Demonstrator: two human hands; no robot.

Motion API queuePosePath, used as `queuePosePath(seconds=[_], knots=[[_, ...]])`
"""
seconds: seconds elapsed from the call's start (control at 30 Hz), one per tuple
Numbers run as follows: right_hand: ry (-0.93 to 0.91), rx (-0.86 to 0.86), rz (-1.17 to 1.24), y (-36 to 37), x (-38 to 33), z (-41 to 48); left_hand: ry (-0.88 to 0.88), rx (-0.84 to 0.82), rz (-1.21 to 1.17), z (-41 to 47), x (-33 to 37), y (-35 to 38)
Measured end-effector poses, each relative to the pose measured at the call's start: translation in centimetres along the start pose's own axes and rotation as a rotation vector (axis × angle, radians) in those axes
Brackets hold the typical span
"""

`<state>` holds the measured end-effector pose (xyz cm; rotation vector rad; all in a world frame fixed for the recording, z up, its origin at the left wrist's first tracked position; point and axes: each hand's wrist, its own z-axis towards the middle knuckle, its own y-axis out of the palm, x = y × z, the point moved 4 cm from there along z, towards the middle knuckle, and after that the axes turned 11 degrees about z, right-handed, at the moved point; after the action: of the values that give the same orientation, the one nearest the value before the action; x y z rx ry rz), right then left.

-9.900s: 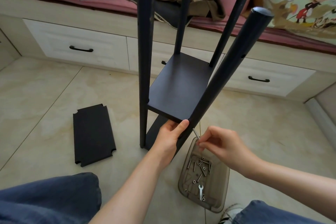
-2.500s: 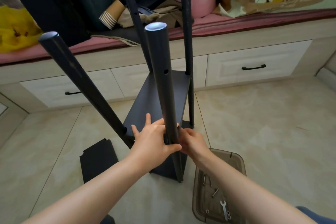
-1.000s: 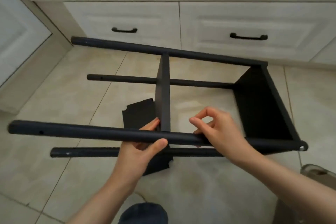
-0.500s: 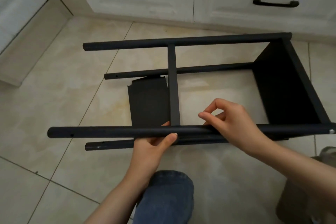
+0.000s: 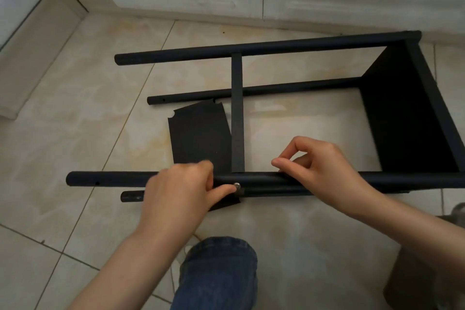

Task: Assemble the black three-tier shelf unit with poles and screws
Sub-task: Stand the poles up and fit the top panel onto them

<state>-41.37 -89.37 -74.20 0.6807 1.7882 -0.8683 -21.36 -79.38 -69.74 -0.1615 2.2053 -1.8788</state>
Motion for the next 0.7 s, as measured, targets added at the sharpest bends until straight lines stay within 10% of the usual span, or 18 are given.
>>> queuePosePath(seconds=[0.37,0.7], knots=[[-0.006,-0.078,-0.010,-0.5,0.8,-0.1,0.578,-0.145,-0.184,3.7,0.4,1.0],[0.254,-0.280,0.050,-1.2,0.9,2.9,0.621,-0.185,-0.330,4.4,0.2,2.4]])
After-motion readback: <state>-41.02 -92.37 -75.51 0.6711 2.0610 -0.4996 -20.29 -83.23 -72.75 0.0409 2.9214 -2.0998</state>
